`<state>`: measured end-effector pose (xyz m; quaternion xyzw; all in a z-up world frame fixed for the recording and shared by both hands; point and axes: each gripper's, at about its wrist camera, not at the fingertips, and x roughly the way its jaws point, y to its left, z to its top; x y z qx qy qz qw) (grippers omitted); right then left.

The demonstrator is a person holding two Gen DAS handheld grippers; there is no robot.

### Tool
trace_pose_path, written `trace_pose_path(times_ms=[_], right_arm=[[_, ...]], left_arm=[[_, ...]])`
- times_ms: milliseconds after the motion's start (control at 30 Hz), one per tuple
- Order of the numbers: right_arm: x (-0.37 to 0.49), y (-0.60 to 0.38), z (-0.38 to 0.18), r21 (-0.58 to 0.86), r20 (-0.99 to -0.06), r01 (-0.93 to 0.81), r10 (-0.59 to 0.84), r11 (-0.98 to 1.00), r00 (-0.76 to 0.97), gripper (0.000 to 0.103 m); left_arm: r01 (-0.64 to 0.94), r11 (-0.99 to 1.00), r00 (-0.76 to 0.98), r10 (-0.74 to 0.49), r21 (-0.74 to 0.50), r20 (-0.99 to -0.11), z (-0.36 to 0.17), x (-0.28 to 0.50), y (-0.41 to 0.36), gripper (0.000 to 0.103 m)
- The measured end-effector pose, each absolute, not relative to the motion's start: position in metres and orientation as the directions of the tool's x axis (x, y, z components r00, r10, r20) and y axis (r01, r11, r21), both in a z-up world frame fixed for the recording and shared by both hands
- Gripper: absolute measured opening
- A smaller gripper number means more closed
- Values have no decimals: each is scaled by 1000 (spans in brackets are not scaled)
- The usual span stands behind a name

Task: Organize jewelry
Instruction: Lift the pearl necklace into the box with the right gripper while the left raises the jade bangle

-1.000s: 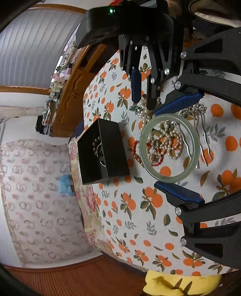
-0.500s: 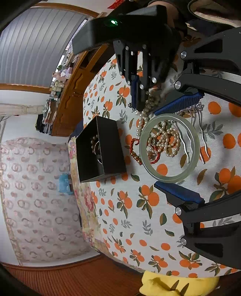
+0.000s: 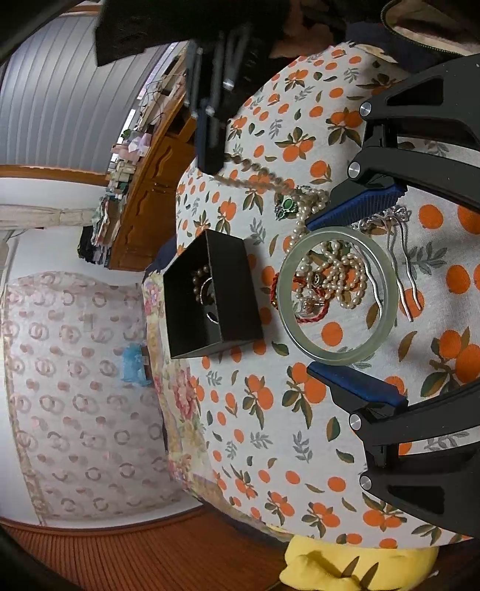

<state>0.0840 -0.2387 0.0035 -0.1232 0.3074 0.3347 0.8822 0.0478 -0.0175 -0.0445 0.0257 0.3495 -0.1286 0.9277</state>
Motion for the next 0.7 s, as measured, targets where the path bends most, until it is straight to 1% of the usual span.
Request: trace_pose_path(times_ms=[333,467,700], right_arm=[[88,-240,49,-47,-561,-666,532,744,634,8],[96,-235,64,-80,-551,-664,522,743,651,8],[114,-232,89,-91,-526,-664,531,742,665,8]], left_arm=[[252,967,742,-222,-43,-633,-30,51,-11,69],[257,966,751,-222,-34,-622,-24,55,-11,69],[260,965,764,-222,-26,-605,-15,63,-11,69]])
